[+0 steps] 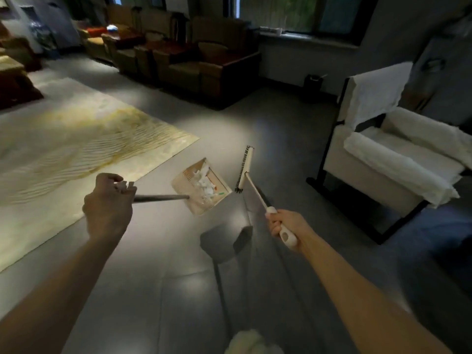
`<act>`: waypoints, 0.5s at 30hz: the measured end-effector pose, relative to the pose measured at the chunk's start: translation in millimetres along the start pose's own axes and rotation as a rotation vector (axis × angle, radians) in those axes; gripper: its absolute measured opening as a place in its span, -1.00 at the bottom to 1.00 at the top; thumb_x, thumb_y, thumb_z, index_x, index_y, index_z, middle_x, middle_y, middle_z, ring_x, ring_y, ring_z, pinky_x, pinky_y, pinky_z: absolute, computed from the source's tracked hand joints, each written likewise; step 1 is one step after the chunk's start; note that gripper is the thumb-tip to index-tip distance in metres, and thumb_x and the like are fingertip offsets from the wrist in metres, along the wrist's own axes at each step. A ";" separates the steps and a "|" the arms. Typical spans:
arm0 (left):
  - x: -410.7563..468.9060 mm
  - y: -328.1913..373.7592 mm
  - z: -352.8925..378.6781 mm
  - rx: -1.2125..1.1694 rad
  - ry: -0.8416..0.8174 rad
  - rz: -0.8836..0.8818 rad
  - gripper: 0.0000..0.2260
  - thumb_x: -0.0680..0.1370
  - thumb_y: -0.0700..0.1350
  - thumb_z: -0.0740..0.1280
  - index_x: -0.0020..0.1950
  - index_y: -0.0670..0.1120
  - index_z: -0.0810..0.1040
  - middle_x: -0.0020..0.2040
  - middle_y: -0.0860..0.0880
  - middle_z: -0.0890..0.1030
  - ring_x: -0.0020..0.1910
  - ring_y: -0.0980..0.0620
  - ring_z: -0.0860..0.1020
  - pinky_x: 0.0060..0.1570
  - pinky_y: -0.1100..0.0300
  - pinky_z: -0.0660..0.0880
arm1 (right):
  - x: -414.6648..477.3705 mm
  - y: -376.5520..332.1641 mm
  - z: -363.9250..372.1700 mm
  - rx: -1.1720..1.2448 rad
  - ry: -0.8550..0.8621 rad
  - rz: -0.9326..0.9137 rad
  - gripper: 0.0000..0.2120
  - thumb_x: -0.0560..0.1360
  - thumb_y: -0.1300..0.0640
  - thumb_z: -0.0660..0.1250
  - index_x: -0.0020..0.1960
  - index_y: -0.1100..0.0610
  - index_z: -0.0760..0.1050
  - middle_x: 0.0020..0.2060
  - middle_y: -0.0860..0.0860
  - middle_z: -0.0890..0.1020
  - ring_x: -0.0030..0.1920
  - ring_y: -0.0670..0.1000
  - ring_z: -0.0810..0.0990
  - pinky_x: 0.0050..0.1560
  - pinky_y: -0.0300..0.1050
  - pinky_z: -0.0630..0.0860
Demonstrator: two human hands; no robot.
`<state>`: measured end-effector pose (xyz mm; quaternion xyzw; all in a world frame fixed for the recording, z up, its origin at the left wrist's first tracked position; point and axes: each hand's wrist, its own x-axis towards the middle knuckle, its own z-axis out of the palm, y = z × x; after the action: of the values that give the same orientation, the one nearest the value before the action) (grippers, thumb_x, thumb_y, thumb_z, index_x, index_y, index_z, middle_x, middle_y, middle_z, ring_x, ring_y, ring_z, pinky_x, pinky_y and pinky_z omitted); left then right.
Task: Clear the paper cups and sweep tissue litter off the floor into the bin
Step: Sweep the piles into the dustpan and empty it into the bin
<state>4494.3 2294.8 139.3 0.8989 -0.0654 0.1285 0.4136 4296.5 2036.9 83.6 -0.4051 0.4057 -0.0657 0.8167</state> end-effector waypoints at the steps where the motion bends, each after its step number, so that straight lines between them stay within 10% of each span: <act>1: 33.0 9.4 27.0 -0.015 -0.032 0.017 -0.80 0.50 -0.07 0.35 0.09 -0.08 0.46 -0.03 -0.15 0.64 0.04 -0.25 0.54 0.04 -0.04 0.44 | 22.9 -17.5 4.7 0.014 0.022 -0.010 -0.90 0.56 0.42 0.19 -0.08 0.26 0.38 -0.39 0.07 0.36 -0.62 -0.17 0.34 -0.64 -0.39 0.29; 15: 438.4 156.1 408.3 -0.118 -0.185 0.163 -0.80 0.49 -0.06 0.38 0.05 -0.08 0.46 -0.09 -0.13 0.63 -0.05 -0.20 0.56 -0.03 -0.04 0.47 | 438.1 -327.1 55.1 0.034 0.235 -0.095 -0.88 0.53 0.40 0.27 -0.12 0.24 0.40 -0.45 0.03 0.37 -0.60 -0.15 0.33 -0.64 -0.34 0.29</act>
<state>4951.8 1878.0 122.7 0.8728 -0.1834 0.0742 0.4462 4698.5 1662.5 69.4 -0.3995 0.4778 -0.1583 0.7662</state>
